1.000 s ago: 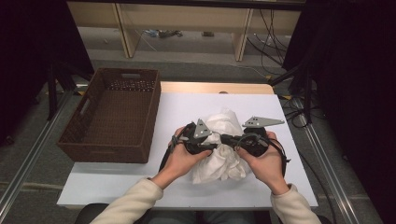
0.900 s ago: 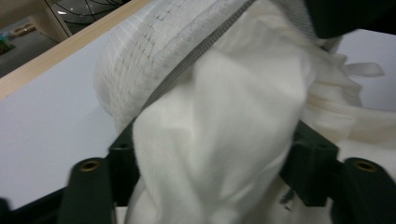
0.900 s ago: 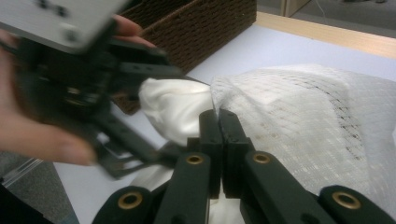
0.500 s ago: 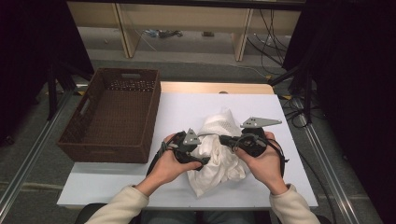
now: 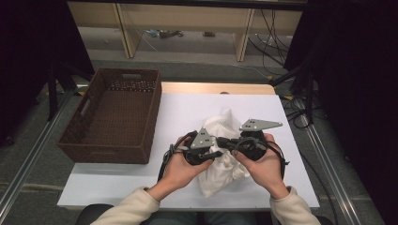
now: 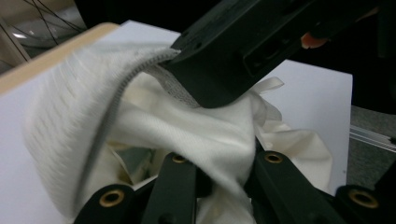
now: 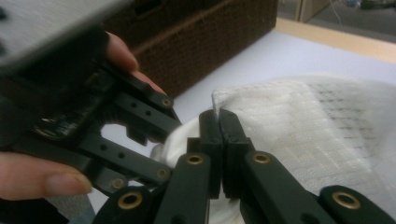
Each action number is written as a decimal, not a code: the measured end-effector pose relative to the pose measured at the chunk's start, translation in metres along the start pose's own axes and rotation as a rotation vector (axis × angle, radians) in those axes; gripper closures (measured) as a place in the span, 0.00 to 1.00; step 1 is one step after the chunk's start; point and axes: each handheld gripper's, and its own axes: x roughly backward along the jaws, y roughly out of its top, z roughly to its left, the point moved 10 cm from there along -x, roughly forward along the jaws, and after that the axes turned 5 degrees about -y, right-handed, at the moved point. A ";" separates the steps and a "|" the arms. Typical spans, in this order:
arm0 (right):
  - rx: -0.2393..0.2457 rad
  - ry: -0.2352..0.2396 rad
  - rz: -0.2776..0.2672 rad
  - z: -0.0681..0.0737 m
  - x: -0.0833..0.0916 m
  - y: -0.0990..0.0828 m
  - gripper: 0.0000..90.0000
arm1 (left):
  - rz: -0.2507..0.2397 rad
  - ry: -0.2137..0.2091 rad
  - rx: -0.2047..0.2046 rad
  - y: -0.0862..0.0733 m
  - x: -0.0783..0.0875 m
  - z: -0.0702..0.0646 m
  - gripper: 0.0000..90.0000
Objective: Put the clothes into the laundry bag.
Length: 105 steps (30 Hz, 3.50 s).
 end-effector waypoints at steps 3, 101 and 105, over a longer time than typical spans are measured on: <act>0.005 0.023 -0.036 0.002 0.011 0.008 1.00 | -0.024 -0.014 0.000 0.008 0.004 -0.006 0.90; -0.073 -0.019 0.046 -0.022 -0.011 -0.012 1.00 | 0.126 0.040 0.019 -0.032 0.013 0.007 0.36; -0.082 -0.028 0.045 -0.024 -0.011 -0.012 1.00 | 0.110 0.025 0.008 -0.028 0.017 -0.005 0.34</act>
